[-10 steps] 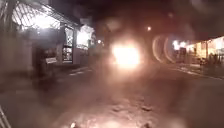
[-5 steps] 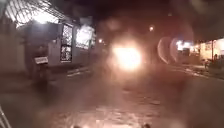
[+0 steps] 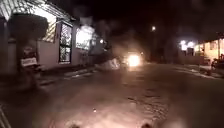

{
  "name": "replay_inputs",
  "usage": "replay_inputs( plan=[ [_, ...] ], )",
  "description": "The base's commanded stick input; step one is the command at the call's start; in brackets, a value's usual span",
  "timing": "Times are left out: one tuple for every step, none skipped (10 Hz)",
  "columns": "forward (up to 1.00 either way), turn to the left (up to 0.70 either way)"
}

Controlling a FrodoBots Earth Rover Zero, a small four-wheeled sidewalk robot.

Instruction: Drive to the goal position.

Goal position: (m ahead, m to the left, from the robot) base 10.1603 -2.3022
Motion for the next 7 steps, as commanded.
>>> replay_inputs(
  plan=[
    [0.85, 0.00],
    [0.85, 0.00],
    [0.85, 0.00],
    [0.85, 0.00],
    [0.85, 0.00],
    [0.85, -0.23],
    [0.85, -0.34]
  ],
)
